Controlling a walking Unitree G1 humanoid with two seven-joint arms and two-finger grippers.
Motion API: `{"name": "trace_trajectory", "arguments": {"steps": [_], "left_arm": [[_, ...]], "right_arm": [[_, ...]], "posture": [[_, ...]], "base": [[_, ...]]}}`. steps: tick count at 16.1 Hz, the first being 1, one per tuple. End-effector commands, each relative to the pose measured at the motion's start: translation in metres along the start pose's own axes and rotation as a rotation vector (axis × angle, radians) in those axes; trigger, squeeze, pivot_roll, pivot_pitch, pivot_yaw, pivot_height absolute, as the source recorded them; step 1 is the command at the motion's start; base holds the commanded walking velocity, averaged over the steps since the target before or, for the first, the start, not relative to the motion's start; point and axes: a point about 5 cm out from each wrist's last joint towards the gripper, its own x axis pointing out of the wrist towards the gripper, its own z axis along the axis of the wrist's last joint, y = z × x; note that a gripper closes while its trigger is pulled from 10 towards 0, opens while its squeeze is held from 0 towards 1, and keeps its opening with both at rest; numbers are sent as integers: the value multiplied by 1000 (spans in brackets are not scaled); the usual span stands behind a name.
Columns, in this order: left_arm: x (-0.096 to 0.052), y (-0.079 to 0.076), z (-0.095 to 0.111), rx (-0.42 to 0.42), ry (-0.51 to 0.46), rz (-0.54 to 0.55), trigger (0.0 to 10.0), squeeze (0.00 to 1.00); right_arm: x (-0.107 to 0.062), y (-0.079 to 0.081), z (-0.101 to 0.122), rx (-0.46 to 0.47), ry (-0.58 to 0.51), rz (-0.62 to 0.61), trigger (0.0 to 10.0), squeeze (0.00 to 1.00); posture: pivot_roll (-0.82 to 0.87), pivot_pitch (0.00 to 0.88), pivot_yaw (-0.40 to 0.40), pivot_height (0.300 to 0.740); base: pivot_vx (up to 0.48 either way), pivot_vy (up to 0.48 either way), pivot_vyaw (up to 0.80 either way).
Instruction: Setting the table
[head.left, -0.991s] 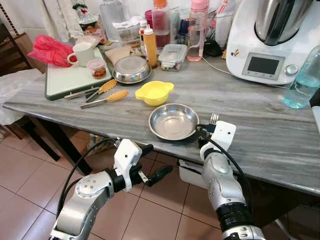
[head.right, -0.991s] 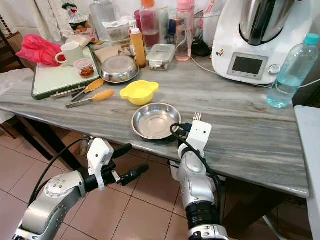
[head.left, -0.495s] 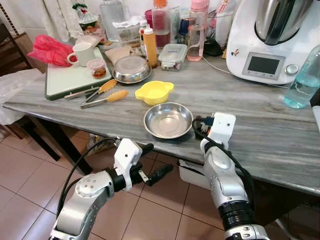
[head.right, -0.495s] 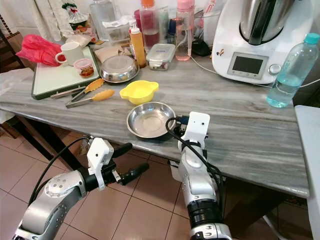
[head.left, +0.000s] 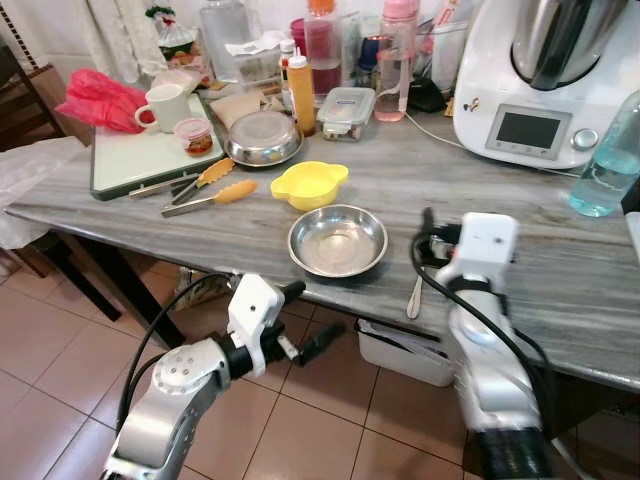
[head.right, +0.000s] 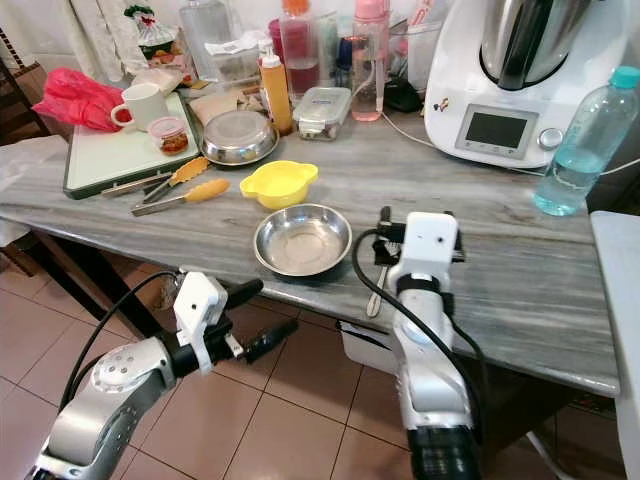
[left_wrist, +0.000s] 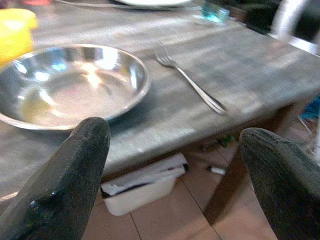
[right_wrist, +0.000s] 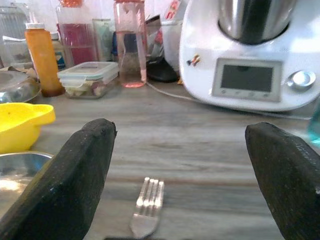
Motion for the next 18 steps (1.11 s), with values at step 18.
{"name": "trace_trajectory", "arguments": {"steps": [18], "left_arm": [[-9,22,6,-35,-103,388,10000,0]], "right_arm": [[-65,-45,-41,-169,329,-25,10000,1000]], "posture": [[-116,28,60,740]], "base": [[0,0,0]]}}
